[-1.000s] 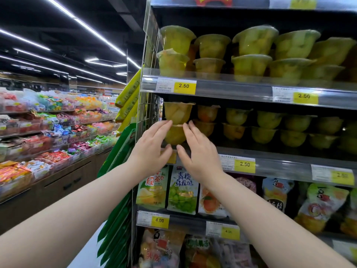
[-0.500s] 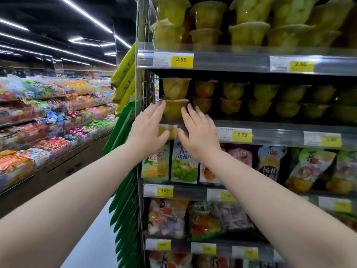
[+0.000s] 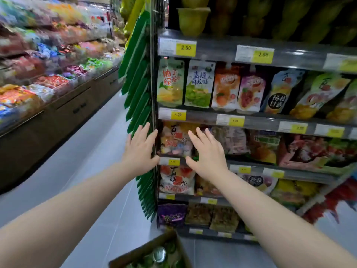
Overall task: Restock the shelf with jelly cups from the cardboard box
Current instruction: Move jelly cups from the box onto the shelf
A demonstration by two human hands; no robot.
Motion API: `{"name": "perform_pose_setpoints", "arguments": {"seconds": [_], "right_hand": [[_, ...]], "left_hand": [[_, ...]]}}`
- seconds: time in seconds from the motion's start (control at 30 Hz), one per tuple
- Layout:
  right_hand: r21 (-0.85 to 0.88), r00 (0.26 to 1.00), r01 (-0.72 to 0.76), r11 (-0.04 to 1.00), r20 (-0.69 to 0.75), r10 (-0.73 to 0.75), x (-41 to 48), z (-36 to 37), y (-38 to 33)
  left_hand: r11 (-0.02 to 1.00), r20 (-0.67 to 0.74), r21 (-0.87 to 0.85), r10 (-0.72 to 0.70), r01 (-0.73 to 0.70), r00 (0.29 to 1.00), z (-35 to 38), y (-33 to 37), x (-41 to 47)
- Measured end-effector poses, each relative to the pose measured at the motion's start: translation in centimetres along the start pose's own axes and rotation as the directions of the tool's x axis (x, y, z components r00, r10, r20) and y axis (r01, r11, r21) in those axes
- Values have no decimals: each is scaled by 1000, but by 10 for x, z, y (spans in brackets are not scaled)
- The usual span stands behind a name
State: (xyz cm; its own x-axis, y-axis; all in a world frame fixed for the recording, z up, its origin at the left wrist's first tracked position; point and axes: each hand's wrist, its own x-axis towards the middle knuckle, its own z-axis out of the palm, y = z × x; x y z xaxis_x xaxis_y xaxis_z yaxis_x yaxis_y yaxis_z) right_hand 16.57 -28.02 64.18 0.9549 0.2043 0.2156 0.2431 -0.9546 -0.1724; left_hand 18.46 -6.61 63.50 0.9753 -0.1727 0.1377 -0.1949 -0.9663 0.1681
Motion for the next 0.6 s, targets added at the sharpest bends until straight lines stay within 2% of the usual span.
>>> {"name": "perform_pose_setpoints", "arguments": {"seconds": [0.3, 0.6], "right_hand": [[58, 965, -31, 998, 263, 15, -106, 88, -15], [86, 871, -153, 985, 482, 93, -158, 190, -38]], "left_hand": [[997, 282, -3, -71, 75, 957, 93, -8, -127], [988, 464, -39, -112, 146, 879, 176, -63, -205]]}}
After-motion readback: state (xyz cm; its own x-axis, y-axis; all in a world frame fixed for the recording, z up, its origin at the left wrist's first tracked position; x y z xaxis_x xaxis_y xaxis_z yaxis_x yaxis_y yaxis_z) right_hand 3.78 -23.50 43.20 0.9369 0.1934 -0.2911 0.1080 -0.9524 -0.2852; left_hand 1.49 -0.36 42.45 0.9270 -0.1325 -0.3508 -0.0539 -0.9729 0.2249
